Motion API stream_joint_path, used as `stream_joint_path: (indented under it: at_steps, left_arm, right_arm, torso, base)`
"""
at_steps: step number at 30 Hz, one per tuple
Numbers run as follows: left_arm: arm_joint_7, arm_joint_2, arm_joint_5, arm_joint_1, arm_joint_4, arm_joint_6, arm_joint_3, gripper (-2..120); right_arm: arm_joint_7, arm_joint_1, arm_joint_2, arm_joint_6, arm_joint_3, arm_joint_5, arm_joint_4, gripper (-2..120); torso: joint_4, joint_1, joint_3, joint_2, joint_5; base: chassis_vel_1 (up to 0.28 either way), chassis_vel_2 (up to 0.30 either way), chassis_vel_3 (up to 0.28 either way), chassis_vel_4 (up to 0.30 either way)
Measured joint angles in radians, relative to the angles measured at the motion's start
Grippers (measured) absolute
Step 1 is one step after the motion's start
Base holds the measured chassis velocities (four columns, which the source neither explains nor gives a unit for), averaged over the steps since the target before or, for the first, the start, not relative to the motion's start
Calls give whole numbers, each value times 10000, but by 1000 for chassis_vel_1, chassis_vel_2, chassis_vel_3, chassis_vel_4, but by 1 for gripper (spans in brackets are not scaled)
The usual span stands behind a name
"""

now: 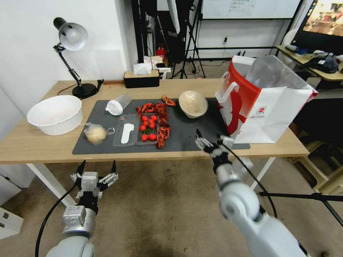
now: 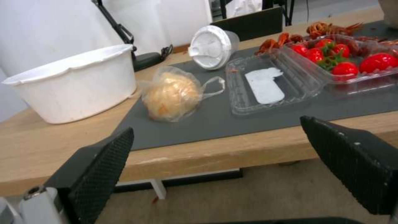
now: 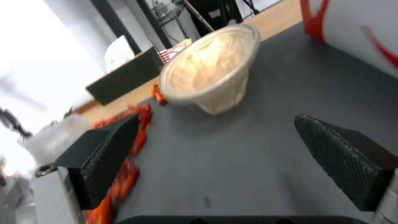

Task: Pick up the trash from the table and place it into the takeout bag.

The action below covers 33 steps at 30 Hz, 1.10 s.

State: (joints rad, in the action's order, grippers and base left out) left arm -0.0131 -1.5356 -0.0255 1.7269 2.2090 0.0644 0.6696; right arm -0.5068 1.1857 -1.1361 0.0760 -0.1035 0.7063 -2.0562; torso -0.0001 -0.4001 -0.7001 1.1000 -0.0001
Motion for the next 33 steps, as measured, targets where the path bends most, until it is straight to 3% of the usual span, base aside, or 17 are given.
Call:
stream_joint_path:
  at_steps: [1,4,8,22,33]
  left_arm:
    - [0,0,0,0,0,0,0,100]
    - [12,-9,0,68,9,-91,93,100]
    - [26,-20,0,108,8,-167,140,100]
    - [40,-37,6,88,-89,-221,165,100]
    - [41,-45,8,122,-124,-275,163,100]
  right_arm:
    - [0,0,0,0,0,0,0,95]
    - [-435,-1868,-338,202,363,2003,1264,95]
    - [-763,-3079,-820,348,477,3003,2166,94]
    - [-1363,-4339,-1301,646,685,3942,3455,88]
    - [-1563,-4724,-1523,768,685,4194,4059,67]
  torso:
    - [0,0,0,0,0]
    - [4,-1,0,-1,1]
    - [2,-1,0,-1,-3]
    - [1,0,1,-1,1]
    - [1,2,0,-1,1]
  base:
    - [0,0,0,0]
    - [0,0,0,0]
    - [0,0,0,0]
    - [0,0,0,0]
    - [0,0,0,0]
